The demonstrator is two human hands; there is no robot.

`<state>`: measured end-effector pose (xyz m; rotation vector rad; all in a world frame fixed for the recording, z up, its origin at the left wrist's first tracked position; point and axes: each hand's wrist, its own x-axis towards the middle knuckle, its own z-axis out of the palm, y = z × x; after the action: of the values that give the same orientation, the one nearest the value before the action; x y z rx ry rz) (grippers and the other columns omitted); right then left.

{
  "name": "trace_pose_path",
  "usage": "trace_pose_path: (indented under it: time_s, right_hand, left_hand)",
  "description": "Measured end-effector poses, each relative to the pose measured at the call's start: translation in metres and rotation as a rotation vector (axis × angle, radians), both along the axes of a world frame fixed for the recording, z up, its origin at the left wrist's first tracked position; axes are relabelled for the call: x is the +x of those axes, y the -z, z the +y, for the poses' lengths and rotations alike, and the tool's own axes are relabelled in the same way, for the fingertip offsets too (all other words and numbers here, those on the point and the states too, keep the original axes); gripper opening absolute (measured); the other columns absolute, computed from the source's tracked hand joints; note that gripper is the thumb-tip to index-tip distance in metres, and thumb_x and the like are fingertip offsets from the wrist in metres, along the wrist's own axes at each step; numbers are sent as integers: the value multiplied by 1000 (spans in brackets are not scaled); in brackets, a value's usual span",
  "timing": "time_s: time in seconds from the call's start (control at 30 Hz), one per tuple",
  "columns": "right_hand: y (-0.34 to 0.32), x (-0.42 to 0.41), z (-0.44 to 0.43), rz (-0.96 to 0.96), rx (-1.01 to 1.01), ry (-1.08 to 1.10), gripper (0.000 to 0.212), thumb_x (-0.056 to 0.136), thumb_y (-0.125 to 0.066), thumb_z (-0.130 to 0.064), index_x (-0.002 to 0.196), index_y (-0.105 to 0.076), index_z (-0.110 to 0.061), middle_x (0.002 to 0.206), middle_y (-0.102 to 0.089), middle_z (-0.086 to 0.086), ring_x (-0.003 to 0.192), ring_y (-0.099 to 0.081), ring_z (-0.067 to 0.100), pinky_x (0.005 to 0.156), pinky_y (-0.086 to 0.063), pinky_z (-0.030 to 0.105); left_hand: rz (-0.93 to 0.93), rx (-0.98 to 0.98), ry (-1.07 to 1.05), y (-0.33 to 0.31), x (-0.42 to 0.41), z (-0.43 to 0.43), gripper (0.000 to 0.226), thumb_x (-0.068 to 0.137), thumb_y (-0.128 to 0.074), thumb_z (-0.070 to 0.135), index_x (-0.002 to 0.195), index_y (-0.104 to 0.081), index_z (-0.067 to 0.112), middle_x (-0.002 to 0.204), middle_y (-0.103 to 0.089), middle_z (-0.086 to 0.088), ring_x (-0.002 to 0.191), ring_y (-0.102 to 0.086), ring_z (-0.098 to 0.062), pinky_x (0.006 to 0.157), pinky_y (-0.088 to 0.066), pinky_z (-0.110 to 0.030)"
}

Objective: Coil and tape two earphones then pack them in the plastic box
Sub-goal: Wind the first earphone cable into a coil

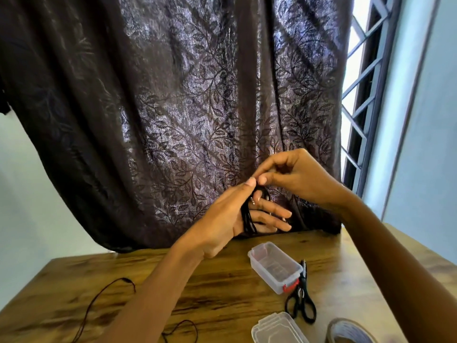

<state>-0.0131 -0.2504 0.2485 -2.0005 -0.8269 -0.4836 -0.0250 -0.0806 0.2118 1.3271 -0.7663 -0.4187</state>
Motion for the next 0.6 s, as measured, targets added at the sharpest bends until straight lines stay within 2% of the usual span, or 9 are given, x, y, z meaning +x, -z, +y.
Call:
trace_pose_path:
  time_s: [0.07, 0.17, 0.27, 0.4, 0.5, 0.6]
  right_hand:
    - [11, 7, -6, 75, 74, -10, 23, 72, -66, -29, 82, -70, -8, 71, -60, 31, 59, -52, 36, 56, -46, 41]
    - [28, 12, -12, 184, 220, -9, 12, 74, -61, -23, 78, -65, -12, 62, -54, 14, 55, -43, 20, 46, -38, 23]
    - [49, 17, -12, 247, 302, -13, 7, 80, -56, -14, 81, -61, -9, 66, -57, 13, 58, -50, 19, 51, -43, 20]
    - [77, 18, -8, 351, 377, 5, 10, 88, -51, -1, 83, -58, -5, 51, -56, -3, 42, -49, 1, 45, -47, 14]
    - [98, 12, -5, 435, 415, 8, 5, 86, -54, -6, 84, -57, -3, 50, -54, -2, 40, -46, 4, 44, -44, 14]
    - [114, 7, -2, 490, 485, -3, 15, 80, -59, -15, 86, -53, -3, 52, -57, -1, 44, -51, 7, 49, -48, 17]
  left_hand:
    - [68, -59, 19, 0, 1, 0, 33, 84, -37, 42, 72, -43, 12, 87, -72, -19, 80, -70, -32, 80, -55, -46]
    - [124, -139, 5, -3, 2, 1, 32, 83, -38, 40, 70, -43, 11, 89, -72, -19, 78, -71, -29, 71, -57, -45]
    - [106, -186, -27, -7, 4, 1, 30, 83, -37, 39, 72, -44, 12, 96, -72, -17, 81, -71, -27, 68, -59, -42]
    - [85, -212, -101, -11, 5, -1, 33, 92, -32, 35, 75, -47, 12, 103, -71, -14, 86, -71, -26, 74, -57, -42]
    - [87, -221, -135, -12, 8, 1, 37, 97, -26, 32, 78, -51, 12, 110, -69, -15, 95, -69, -27, 78, -56, -43]
    - [93, -216, -150, -9, 13, 2, 37, 96, -27, 34, 78, -51, 13, 117, -66, -12, 103, -66, -25, 83, -56, -42]
